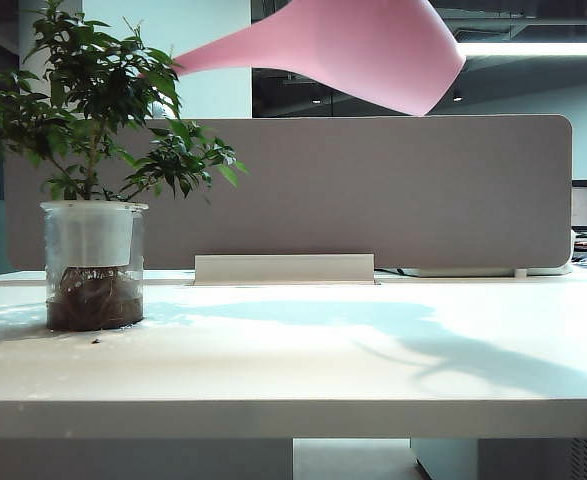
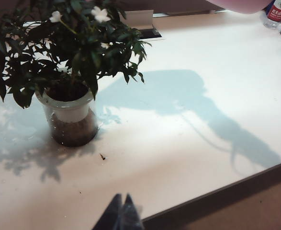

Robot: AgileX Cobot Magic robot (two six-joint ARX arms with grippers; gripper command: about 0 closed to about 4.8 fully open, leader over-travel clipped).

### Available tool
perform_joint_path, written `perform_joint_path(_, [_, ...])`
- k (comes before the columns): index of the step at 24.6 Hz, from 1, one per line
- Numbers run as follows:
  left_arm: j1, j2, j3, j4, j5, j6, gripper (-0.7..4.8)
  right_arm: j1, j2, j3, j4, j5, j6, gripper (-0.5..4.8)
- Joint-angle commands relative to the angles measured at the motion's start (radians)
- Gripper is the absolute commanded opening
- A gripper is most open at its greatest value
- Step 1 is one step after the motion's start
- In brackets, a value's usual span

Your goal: Pick up the watering can from the table, water the potted plant, and put the can back.

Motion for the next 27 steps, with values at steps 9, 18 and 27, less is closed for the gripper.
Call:
perform_joint_path(9, [0.0, -0.002, 0.003, 0.018, 0.005, 0.004, -0.05, 0.043, -0.003, 0.047, 0.092, -0.037, -0.106, -0.01])
perform_joint_path(18, [0.0, -0.002, 0.003, 0.019, 0.005, 0.004, -0.05, 0.047, -0.003, 0.082, 0.076, -0.034, -0.14, -0.01])
perform_joint_path(27, [0.0, -0.002, 0.003, 0.018, 0.005, 0.004, -0.05, 0.047, -0.003, 0.082, 0.062, -0.034, -0.14, -0.01])
